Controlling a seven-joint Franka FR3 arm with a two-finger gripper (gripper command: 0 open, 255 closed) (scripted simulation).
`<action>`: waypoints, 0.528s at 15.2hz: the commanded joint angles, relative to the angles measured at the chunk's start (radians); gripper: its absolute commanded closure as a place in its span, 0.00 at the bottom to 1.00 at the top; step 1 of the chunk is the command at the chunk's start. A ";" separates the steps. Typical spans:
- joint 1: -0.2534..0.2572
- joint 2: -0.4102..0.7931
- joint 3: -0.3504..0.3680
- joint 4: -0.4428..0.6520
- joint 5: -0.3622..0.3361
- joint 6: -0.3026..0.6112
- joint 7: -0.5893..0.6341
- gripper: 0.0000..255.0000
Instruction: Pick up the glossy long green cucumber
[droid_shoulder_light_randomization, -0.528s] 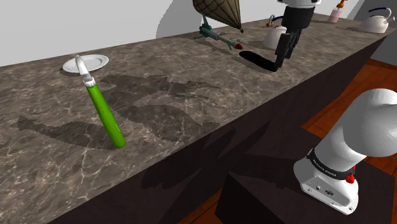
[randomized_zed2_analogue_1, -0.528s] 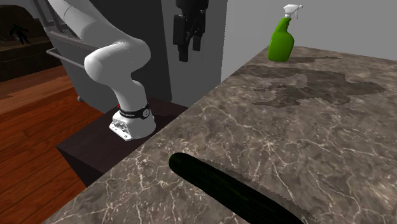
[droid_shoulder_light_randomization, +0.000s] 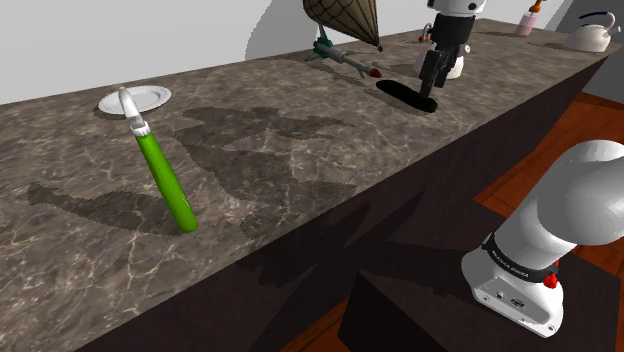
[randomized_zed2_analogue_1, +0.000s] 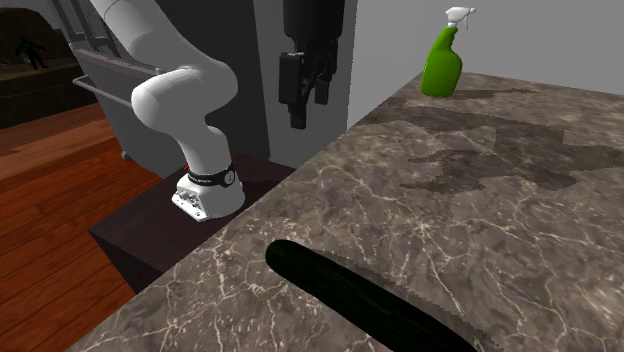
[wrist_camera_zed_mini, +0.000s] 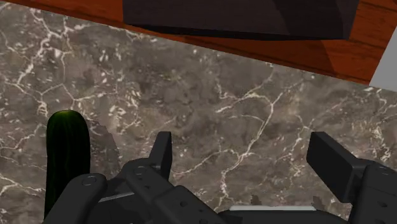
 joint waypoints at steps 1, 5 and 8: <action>-0.012 0.057 -0.036 0.015 -0.006 0.050 -0.027 0.00; -0.028 0.180 -0.107 0.077 0.000 0.126 -0.083 0.00; -0.036 0.279 -0.158 0.134 0.020 0.174 -0.130 0.00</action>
